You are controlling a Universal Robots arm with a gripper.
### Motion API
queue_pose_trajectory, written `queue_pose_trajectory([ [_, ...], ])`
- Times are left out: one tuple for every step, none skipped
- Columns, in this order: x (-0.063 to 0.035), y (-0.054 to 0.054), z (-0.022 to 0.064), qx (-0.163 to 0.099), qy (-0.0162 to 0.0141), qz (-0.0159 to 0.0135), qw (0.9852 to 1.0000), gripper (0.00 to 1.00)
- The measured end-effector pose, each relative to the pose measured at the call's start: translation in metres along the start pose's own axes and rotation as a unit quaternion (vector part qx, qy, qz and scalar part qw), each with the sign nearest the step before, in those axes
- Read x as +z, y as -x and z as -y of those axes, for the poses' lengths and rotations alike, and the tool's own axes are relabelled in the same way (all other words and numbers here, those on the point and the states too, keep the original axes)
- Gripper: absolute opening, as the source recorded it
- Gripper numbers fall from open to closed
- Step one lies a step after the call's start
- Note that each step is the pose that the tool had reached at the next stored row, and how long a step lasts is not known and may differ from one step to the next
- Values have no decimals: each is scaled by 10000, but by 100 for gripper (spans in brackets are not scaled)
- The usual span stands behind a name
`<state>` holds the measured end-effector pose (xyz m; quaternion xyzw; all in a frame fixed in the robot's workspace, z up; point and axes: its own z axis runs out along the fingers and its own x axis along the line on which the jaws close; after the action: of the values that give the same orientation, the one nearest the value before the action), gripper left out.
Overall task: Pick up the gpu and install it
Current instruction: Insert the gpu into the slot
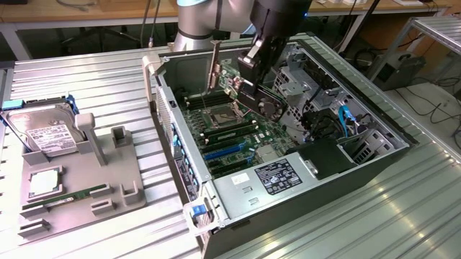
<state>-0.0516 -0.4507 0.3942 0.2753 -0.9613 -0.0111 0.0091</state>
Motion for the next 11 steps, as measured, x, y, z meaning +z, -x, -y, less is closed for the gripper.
queue_pose_trajectory([
  [1, 0, 0, -76, -1, -2, 10000, 26],
  [2, 0, 0, -180, -2, -5, 9998, 26],
  [3, 0, 0, -264, -3, -7, 9997, 26],
  [4, 0, 0, -368, -4, -10, 9993, 26],
  [6, 0, 0, -501, -6, -13, 9987, 26],
  [7, 0, 0, -610, -7, -16, 9981, 26],
  [9, 0, 0, -797, -9, -21, 9968, 26],
  [11, 0, 0, -922, -10, -24, 9957, 26],
  [12, 0, 0, -1009, -12, -26, 9949, 26],
  [13, 0, 0, -1090, -12, -28, 9940, 26],
  [15, 0, 0, -1185, -13, -31, 9930, 26],
])
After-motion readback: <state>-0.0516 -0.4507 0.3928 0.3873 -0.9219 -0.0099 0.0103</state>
